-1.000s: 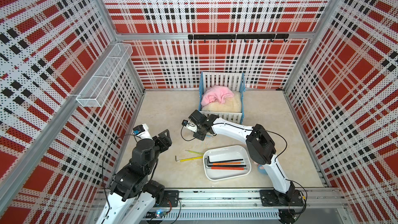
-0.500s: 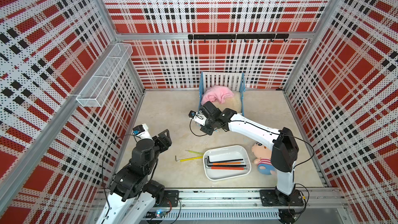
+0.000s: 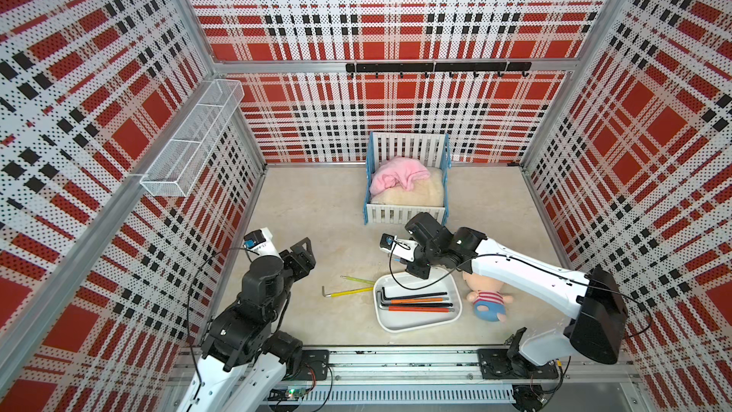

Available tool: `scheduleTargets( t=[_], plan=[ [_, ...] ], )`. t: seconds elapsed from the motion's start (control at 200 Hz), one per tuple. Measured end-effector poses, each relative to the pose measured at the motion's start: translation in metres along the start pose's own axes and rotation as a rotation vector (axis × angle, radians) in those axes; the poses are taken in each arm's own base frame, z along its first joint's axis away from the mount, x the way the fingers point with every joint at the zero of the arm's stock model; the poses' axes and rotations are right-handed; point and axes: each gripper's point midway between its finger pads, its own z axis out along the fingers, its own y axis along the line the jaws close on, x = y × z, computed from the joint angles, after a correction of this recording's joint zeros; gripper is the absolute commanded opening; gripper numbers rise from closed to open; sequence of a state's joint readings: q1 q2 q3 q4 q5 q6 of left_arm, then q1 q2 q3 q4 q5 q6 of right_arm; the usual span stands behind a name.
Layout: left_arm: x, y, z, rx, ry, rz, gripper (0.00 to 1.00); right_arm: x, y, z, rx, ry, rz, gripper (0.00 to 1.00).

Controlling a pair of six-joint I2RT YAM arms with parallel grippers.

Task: Put the hex key on the desktop into the storage box
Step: Place the Allen key in the storage box.

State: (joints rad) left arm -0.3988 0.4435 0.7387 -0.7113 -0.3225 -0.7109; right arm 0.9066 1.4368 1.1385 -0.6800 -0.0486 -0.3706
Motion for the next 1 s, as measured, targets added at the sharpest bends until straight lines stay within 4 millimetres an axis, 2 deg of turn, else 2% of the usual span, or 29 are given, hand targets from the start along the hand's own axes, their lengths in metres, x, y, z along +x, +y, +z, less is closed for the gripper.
scheduleTargets(
  t=[0.185, 0.316, 1.002],
  plan=[
    [0.0, 0.0, 0.0, -0.001, 0.001, 0.0, 0.76, 0.035, 0.035, 0.015, -0.053, 0.074, -0.089, 0.0],
    [0.0, 0.0, 0.0, -0.001, 0.001, 0.0, 0.76, 0.053, 0.048, 0.025, -0.072, 0.124, -0.13, 0.0],
    [0.0, 0.0, 0.0, -0.001, 0.0, -0.003, 0.75, 0.076, 0.054, 0.075, -0.104, 0.232, -0.216, 0.0]
  ],
)
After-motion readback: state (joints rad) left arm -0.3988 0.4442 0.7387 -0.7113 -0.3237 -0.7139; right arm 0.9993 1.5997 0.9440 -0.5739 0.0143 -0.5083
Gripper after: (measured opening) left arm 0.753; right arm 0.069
